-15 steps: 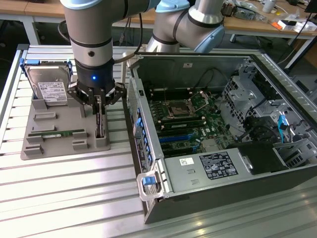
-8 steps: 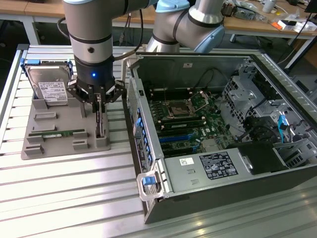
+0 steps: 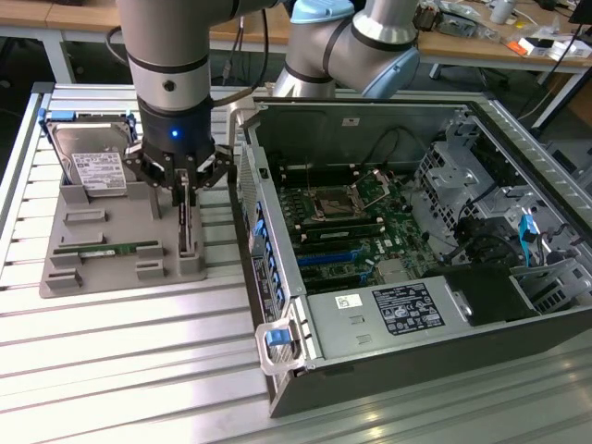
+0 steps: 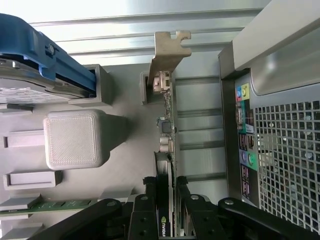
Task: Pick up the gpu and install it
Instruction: 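Pick up the gpu and move the gpu toward the slot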
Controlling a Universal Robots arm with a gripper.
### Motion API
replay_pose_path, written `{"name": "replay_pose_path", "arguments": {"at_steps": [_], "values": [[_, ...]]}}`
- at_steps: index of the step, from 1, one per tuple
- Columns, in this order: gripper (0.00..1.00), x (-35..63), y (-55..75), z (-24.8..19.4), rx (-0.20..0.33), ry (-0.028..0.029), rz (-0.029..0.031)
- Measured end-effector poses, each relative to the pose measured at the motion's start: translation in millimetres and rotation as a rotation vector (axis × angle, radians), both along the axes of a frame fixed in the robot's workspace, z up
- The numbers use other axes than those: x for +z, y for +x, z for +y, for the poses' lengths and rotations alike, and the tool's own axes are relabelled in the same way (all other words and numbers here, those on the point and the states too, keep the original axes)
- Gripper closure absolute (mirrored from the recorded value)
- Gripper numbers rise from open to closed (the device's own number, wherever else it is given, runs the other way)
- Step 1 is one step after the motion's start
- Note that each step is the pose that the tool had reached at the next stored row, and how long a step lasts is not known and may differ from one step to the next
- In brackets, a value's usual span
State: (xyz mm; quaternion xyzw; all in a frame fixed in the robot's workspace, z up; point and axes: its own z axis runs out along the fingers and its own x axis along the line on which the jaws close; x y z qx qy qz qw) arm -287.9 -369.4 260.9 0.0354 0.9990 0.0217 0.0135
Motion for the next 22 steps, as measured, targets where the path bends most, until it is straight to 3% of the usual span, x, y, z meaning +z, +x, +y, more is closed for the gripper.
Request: {"name": "replay_pose_path", "arguments": {"at_steps": [22], "values": [[0.73, 24.8, 0.0, 0.1, 0.000, 0.0001, 0.0000]]}}
